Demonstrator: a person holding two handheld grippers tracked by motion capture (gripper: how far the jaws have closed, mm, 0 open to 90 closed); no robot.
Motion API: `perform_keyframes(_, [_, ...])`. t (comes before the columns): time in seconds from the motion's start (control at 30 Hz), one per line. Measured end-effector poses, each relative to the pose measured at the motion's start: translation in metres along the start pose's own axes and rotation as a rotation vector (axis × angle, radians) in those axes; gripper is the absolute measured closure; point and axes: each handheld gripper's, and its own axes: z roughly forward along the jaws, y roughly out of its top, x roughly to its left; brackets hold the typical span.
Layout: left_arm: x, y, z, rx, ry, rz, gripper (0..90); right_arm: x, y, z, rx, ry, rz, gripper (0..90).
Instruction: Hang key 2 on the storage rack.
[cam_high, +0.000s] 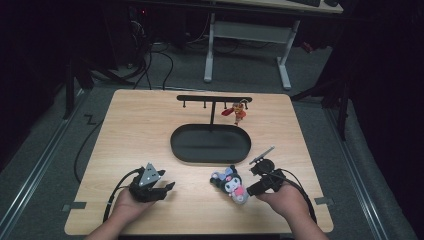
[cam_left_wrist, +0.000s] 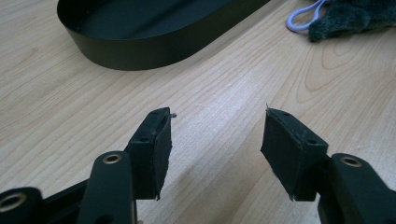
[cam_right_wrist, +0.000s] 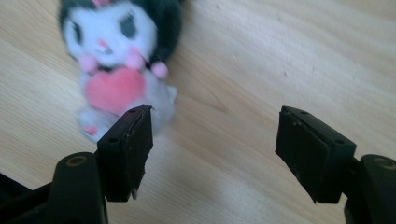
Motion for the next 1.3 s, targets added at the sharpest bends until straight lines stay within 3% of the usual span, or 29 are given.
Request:
perform_keyframes(0.2, [-0.003,0.0,-0.002,0.01,0.018,0.028,42.4,0.014,0.011,-0.009,-0.026,0.022,-0.03,23.1])
perform_keyframes(0.33, [-0.004,0.0,-0.003,0.004,0.018,0.014,42.4,0.024,0.016,-0.007,-0.02,0.044,-0.032,20.0])
perform_keyframes(0.47, [-0.004,-0.001,-0.003,0.007,0.017,0.021,42.2,0.035,0.019,0.004,0.003,0.068,-0.069,17.0])
perform_keyframes(0.77, [-0.002,-0.002,-0.005,0.006,0.008,0.018,41.6,0.039,0.019,0.027,0.031,0.074,-0.08,17.3])
perform_keyframes(0.83, [-0.002,-0.003,-0.005,0.007,0.005,0.017,41.6,0.044,0.019,0.036,0.056,0.076,-0.075,17.8])
perform_keyframes(1.0, [-0.003,-0.002,-0.004,0.012,-0.001,0.023,41.5,0.046,0.02,0.049,0.082,0.071,-0.113,20.9])
perform_keyframes(1.3, [-0.006,-0.002,-0.001,0.023,-0.012,0.04,41.5,0.042,0.015,0.053,0.074,0.075,-0.108,34.4])
